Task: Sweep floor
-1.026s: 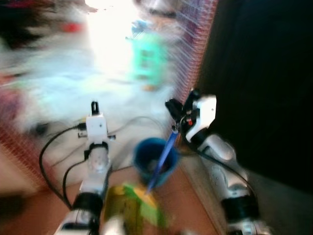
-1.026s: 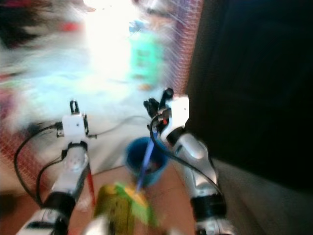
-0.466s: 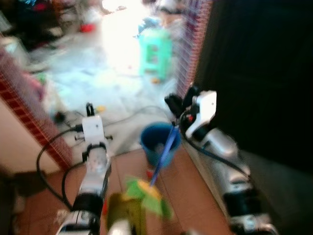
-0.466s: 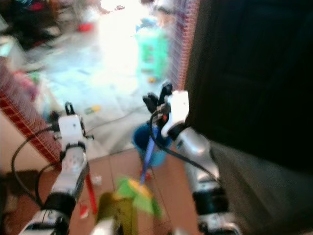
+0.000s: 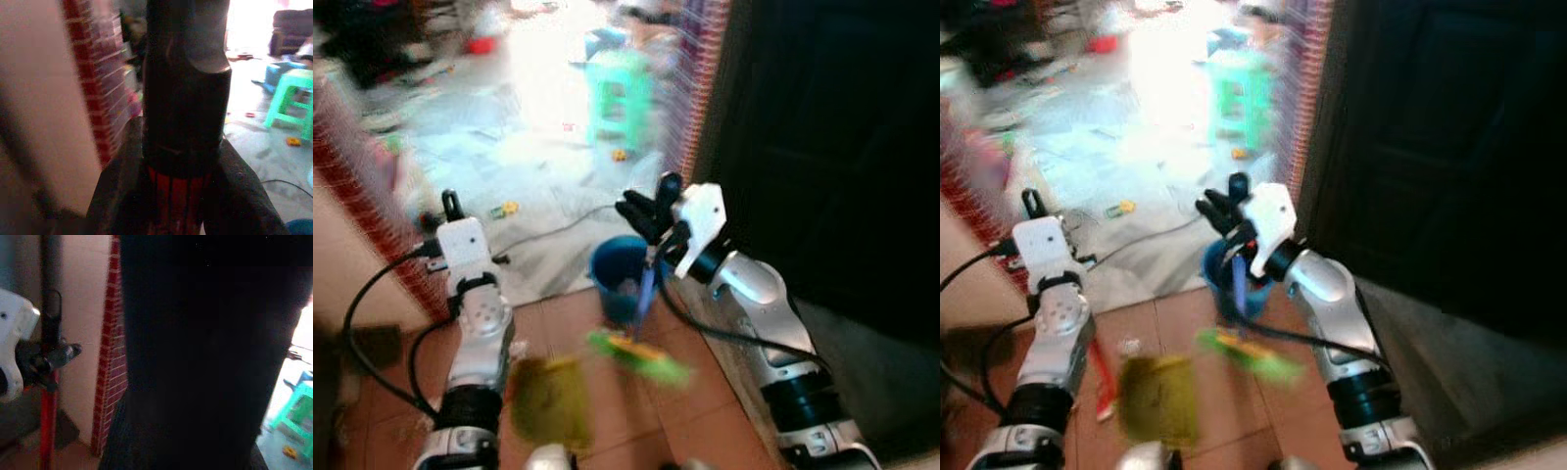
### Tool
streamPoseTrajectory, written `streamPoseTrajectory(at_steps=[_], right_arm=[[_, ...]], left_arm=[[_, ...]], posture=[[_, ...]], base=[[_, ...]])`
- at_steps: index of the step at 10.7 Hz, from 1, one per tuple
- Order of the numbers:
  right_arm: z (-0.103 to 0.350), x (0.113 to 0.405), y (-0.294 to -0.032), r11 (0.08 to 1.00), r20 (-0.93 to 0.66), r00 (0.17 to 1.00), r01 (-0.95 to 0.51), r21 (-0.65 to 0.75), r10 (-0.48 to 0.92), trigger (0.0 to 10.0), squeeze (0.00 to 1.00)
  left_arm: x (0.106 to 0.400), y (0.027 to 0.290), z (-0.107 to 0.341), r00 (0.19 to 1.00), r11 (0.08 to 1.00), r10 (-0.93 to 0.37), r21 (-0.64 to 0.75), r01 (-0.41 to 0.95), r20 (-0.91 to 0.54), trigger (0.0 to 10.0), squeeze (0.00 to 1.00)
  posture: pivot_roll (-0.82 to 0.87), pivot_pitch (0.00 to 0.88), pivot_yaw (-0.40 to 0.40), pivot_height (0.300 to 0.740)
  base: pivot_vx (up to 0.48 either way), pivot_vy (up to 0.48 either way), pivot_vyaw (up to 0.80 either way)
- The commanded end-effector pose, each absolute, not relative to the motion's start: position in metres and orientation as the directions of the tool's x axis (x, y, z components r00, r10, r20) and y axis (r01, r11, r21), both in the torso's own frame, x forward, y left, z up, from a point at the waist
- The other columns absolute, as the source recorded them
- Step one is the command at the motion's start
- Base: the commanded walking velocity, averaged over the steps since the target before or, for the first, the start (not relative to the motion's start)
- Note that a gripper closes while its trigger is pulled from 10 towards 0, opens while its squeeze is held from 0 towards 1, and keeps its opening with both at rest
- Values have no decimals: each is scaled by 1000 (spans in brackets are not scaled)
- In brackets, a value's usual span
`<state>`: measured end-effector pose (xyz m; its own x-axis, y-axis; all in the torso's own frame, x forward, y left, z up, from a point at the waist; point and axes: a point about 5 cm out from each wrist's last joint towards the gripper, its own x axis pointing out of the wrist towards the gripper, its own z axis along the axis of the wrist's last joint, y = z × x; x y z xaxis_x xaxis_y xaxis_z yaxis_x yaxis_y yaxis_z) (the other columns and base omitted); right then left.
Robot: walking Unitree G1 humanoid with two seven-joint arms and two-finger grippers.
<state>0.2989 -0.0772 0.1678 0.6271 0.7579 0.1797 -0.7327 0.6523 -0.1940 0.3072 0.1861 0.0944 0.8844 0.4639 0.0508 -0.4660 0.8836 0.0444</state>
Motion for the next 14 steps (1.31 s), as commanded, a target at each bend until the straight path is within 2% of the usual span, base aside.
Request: streamPoseTrajectory(at_steps=[1,2,3,4,6,9,11,14], right_arm=[[177,298,-74,673,238,630,-708,-217,739,10000,0],[172,298,-76,713,248,670,-677,-184,700,10000,0],[166,301,-78,805,270,762,-585,-103,589,10000,0],[162,301,-82,855,284,812,-515,-64,510,10000,0],[152,301,-90,916,278,883,-400,21,379,10000,0],[169,310,-90,912,342,847,-398,-101,407,10000,0],[182,314,-93,918,397,828,-359,-168,397,10000,0],[172,310,-98,915,377,834,-354,-193,402,10000,0]], left_arm=[[305,189,97,878,878,474,42,-477,64,10000,0],[303,188,94,881,881,469,40,-471,58,10000,0],[302,191,101,883,886,462,6,-464,81,10000,0],[302,193,110,878,882,464,35,-471,120,10000,0],[302,196,103,876,876,471,65,-479,103,10000,0],[311,185,100,899,901,430,22,-433,77,10000,0],[308,177,103,919,923,380,15,-383,108,10000,0],[305,180,101,905,912,405,15,-410,129,10000,0]], posture=[[-28,0,12,740],[-25,0,0,740],[-18,0,-16,740],[-8,0,-13,740],[-42,0,15,740],[-50,0,8,740],[-42,0,1,740],[-44,0,-6,740]], base=[[0,0,800],[0,0,800],[0,0,800],[0,0,800],[0,0,397],[0,0,0],[0,0,0],[0,0,0]])
